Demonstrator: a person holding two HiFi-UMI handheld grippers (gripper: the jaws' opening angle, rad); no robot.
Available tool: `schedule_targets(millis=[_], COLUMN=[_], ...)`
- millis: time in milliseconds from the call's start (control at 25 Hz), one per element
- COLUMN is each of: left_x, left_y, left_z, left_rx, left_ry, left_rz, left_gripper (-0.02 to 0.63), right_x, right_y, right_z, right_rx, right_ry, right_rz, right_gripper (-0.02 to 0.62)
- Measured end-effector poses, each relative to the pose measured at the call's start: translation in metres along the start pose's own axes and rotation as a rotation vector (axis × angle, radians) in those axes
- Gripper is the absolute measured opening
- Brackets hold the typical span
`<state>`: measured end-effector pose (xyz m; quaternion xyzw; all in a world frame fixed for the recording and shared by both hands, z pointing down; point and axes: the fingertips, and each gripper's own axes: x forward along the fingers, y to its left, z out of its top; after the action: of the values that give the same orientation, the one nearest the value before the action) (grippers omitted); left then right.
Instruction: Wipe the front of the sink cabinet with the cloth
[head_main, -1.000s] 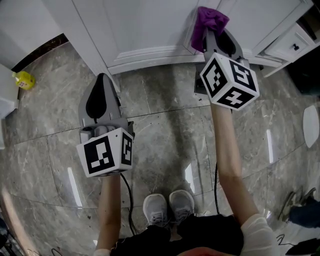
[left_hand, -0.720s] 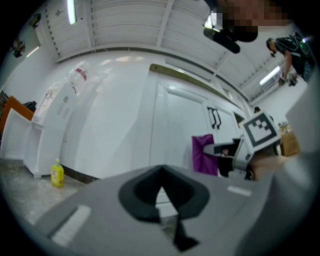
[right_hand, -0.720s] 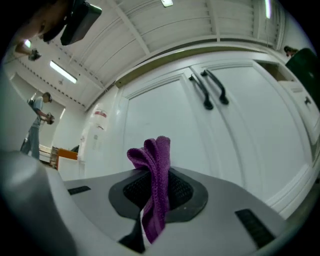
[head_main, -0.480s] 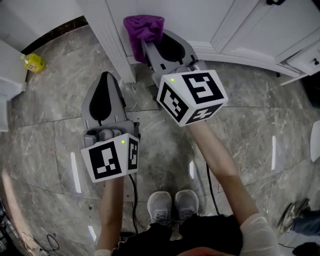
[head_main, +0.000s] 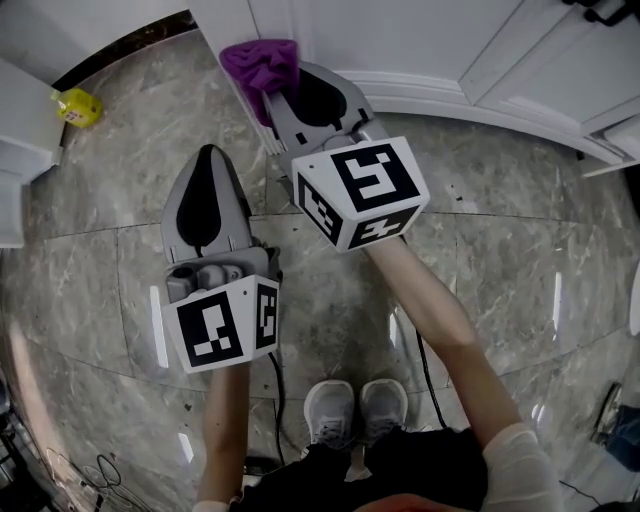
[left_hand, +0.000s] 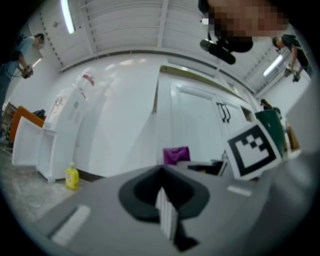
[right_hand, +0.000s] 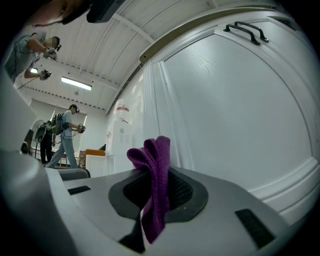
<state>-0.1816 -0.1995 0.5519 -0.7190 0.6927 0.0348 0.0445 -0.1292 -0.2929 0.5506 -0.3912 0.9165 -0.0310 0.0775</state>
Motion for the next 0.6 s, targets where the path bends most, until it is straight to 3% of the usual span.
schedule_targets(millis=[320, 600], left_x=[0.009, 0.026], left_y=[-0.017, -0.051], left_z=[-0.009, -0.023], left_rx=[-0.024, -0.061], left_ry=[-0.001, 0.017], left_rz=[-0.030, -0.100], left_gripper=[0.005, 0.005], right_x=[-0.015, -0.063], right_y=[-0.028, -0.099], right_z=[-0.002, 0.004], right_rx=[-0.060, -0.116], right_ry=[0.002, 0.009], right_rz=[-0.069, -0.239], right_gripper=[0.054, 0.055])
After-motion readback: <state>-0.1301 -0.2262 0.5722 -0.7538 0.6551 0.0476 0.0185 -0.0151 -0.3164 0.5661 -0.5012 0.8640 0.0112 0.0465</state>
